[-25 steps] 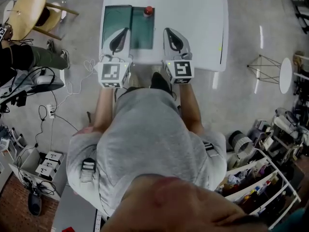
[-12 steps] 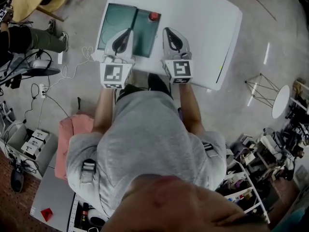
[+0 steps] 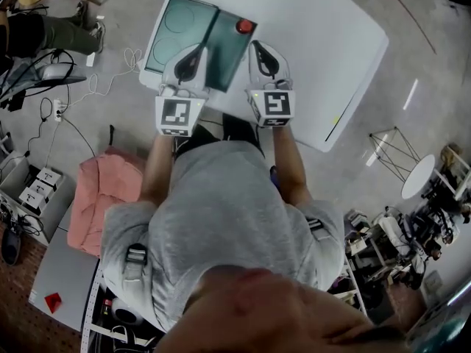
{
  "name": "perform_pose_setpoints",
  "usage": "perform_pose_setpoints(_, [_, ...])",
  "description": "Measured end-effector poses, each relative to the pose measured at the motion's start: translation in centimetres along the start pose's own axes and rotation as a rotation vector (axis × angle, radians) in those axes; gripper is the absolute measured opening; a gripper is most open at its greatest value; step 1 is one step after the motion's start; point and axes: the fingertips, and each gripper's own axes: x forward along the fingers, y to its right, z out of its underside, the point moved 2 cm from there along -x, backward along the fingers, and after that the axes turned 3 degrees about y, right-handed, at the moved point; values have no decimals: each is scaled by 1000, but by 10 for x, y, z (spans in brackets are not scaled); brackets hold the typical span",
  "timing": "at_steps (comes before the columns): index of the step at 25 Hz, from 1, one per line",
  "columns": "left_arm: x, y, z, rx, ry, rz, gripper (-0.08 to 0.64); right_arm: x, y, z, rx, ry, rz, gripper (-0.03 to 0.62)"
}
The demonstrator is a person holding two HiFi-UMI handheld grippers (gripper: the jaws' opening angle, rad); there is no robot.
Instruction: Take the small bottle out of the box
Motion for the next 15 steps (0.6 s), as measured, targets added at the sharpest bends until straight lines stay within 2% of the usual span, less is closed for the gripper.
perform_pose_setpoints(8, [8,-3,21,-27,-37,-32,12,19,16,20,51,-25,-14,12])
perform_pose_setpoints(15, [14,-4,30,-44,-54,-39,12,33,21,29,49,-45,-42,84])
